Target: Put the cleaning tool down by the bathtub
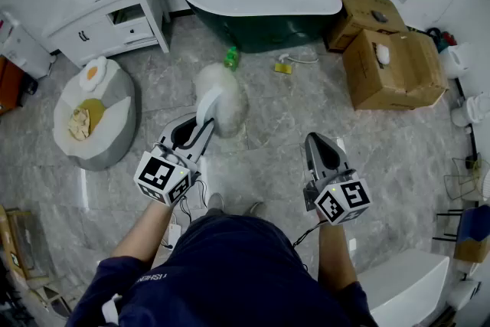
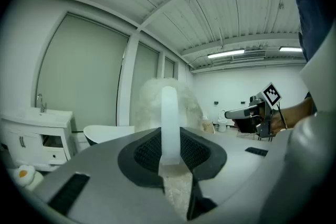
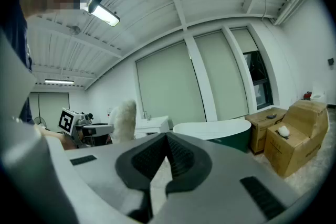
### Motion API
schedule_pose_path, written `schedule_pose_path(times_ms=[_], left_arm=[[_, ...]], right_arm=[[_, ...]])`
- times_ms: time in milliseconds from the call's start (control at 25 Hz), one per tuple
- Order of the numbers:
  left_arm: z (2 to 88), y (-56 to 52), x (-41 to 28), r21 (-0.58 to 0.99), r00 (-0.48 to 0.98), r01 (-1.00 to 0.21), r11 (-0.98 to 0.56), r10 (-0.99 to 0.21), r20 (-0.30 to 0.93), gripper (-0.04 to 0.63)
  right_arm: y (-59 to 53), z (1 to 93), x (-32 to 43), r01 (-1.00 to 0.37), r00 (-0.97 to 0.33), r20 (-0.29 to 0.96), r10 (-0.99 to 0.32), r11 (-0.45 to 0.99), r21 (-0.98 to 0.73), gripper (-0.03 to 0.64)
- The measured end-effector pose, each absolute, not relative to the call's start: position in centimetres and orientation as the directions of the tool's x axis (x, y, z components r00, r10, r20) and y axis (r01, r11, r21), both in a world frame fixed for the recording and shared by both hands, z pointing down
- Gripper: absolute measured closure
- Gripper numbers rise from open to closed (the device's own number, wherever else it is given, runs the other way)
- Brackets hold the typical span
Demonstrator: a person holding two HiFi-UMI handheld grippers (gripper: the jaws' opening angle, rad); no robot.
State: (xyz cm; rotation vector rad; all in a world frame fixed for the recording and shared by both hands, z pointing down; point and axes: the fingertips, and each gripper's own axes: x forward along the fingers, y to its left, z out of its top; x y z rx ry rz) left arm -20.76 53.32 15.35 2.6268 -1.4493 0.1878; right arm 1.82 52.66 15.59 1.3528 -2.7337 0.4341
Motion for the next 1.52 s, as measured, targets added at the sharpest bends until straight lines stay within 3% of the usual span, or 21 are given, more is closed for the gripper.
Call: schedule_pose_path(times_ms=[640, 1520], left_arm=[[15.8, 53.4, -18.9, 0.035, 0.511, -0.857, -0.515, -0.837, 0.197, 0.500], [16.0, 56.4, -11.2, 0.017, 0.441, -0.895, -0.446, -0.876, 0.194, 0.500]], right_arm=[[52.7, 16.2, 3.4, -0.781, -0.624, 0.190, -0.758, 0.592, -0.199, 0.612], [54.4, 17.0, 11.9, -0.739, -0.671, 0.164, -0.723, 0.637, -0.219, 0.612]])
